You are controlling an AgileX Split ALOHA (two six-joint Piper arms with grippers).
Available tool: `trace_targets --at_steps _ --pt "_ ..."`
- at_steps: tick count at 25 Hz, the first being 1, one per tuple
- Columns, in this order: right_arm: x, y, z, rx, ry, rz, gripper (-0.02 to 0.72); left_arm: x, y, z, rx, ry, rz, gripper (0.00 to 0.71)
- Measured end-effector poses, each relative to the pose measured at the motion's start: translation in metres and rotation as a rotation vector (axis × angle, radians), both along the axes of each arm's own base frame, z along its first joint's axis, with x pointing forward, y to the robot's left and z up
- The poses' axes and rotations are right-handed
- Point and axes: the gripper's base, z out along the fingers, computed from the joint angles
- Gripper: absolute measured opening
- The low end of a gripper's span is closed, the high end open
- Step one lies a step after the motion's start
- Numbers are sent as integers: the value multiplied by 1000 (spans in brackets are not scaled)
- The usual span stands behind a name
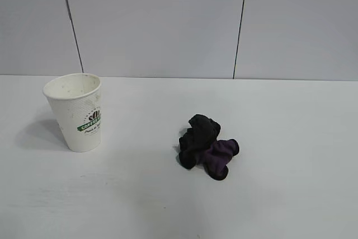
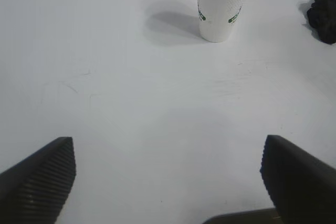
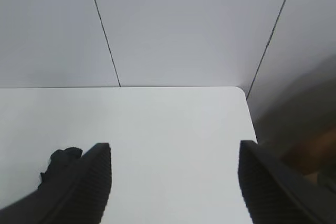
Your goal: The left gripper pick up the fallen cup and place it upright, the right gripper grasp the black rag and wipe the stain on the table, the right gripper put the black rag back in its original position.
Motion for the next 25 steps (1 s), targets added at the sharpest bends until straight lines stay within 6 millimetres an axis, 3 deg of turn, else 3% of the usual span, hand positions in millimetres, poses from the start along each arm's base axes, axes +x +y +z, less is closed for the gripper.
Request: trace_targets --at_steps 4,7,13,19,25 --pt "-33 7 -54 -5 -69 -7 475 0 0 0 0 0 0 687" --pt "-36 7 -86 15 -71 -23 475 0 0 0 0 0 0 687" --pt "-6 -6 -149 84 102 -21 475 0 0 0 0 0 0 687" --pt "12 -11 -179 81 165 33 475 0 0 0 0 0 0 687" --pt "16 -12 -190 82 202 51 475 0 0 0 0 0 0 687"
